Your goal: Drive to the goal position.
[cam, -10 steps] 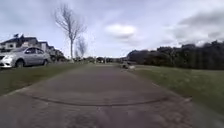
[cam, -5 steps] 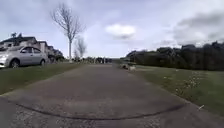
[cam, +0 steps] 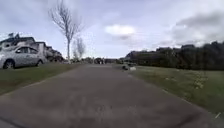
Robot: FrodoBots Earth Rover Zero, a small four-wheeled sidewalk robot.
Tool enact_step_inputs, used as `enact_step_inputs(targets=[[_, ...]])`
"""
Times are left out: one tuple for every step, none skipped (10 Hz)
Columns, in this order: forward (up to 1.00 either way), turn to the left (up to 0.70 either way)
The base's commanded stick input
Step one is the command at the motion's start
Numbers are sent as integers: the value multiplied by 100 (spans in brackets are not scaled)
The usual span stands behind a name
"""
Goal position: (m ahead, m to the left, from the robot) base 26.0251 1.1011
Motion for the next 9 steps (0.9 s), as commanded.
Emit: enact_step_inputs(targets=[[70, 2], [70, 2], [70, 2], [70, 2], [70, 2], [70, 2], [70, 2], [70, 2], [70, 24]])
